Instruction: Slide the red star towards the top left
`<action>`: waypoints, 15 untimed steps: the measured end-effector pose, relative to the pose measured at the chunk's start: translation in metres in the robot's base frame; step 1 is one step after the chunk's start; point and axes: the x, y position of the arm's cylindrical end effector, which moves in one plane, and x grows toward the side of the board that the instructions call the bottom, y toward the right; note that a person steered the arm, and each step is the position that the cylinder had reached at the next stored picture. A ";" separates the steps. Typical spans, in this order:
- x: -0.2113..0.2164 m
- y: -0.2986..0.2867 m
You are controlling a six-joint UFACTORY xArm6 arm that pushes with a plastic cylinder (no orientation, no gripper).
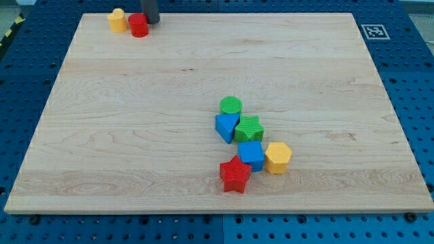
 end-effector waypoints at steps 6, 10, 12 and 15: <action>0.256 0.269; 0.404 0.308; 0.406 0.218; 0.396 0.170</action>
